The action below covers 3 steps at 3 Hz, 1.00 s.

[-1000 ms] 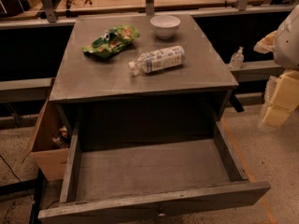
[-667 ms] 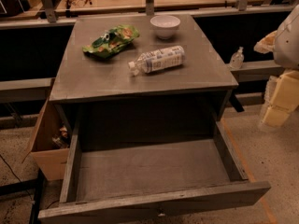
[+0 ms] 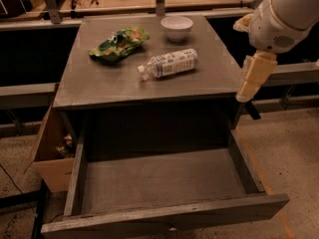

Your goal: Place blue plastic bottle into top drawer

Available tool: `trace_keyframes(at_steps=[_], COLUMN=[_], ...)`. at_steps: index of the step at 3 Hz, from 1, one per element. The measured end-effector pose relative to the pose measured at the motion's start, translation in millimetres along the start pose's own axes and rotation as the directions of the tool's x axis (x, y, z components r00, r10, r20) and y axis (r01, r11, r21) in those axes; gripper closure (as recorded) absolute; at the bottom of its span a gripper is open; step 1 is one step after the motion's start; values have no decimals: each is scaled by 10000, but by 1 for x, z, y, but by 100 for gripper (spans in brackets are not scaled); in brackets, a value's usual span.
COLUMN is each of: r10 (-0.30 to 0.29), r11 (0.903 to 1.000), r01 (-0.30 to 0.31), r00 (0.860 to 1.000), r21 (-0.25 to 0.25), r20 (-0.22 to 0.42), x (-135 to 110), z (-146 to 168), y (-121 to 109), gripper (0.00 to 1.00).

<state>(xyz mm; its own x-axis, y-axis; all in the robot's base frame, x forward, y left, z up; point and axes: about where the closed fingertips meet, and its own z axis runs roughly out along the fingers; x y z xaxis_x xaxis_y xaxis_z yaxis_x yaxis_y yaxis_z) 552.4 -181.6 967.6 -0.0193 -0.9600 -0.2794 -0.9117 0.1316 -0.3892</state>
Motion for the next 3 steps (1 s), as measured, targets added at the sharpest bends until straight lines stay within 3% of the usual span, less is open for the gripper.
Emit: trace_keyframes(at_steps=[1,2,3], r10=[-642,-1264,-1809], r11=[9979,9881,9686], r01=[637,1318,1950], r00=[9968,9896,9783], r21=[122,-798,-1543], r20=[482,691,1011], x=[-23,-51,-96], z=[38,91,139], y=[-56,-87,-113], gripper=[0,0,0])
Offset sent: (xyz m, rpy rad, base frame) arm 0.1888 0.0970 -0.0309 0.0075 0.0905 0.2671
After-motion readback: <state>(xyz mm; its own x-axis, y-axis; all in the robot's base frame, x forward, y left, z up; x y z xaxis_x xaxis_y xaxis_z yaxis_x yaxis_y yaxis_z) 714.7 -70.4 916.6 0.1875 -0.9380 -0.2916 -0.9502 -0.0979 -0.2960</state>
